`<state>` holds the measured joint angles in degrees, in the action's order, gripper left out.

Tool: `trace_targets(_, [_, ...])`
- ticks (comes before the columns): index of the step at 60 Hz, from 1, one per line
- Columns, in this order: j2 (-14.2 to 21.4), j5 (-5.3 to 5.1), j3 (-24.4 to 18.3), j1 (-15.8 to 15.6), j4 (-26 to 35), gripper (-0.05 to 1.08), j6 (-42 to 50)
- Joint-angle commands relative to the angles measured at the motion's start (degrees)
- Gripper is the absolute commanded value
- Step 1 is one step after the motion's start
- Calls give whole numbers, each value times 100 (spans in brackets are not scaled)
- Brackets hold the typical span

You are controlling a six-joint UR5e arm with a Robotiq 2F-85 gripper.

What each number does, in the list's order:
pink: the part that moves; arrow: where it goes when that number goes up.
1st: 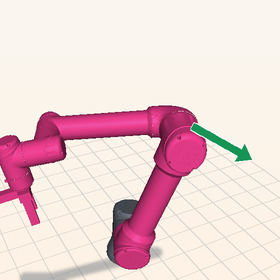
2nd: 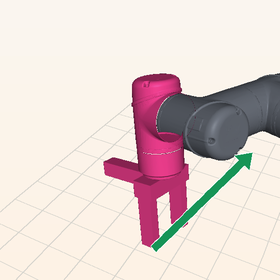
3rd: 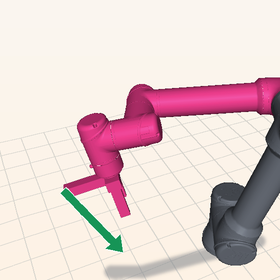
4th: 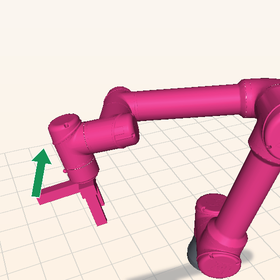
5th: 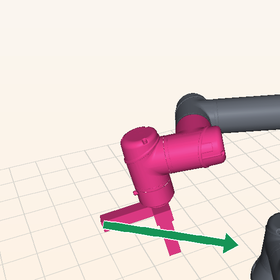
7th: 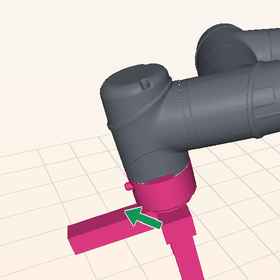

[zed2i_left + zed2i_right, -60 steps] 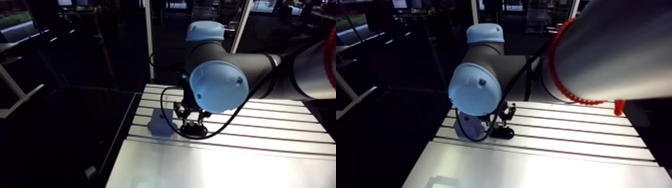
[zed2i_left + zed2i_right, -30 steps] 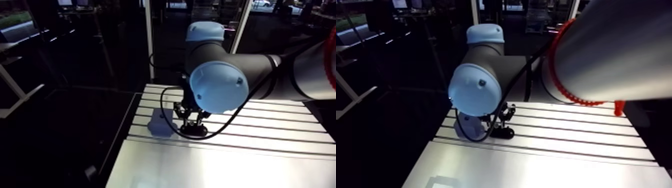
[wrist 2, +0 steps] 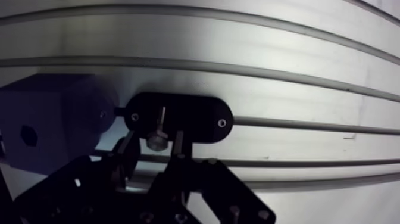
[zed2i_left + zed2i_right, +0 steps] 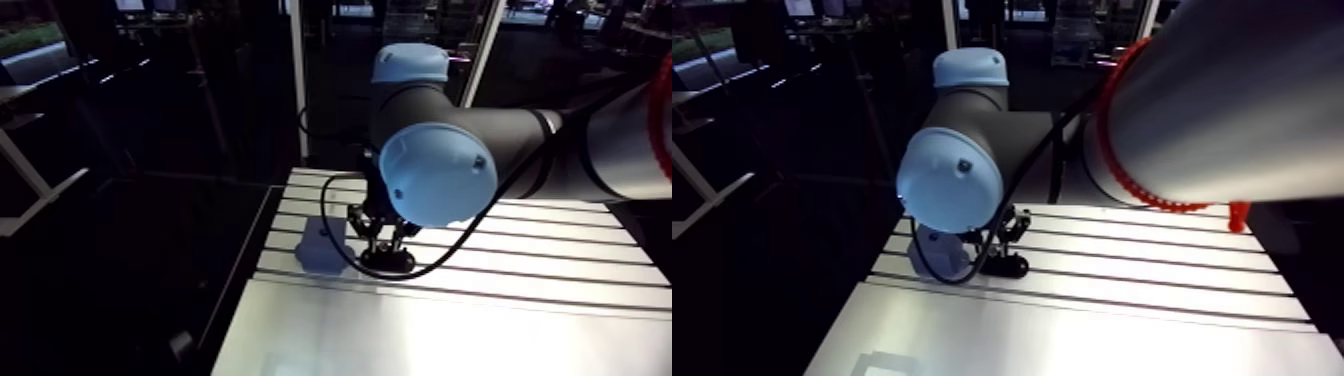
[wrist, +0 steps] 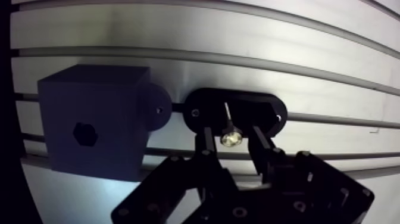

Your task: Pick up the M10 bolt and insert it into the hex recess until seated.

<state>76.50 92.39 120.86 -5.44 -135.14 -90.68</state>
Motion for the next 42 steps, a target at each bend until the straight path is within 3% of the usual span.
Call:
trace_targets(1, [0, 1, 4, -9, 0, 60, -7])
trace_targets(42, [-16, -7, 13, -10, 0, 63, -16])
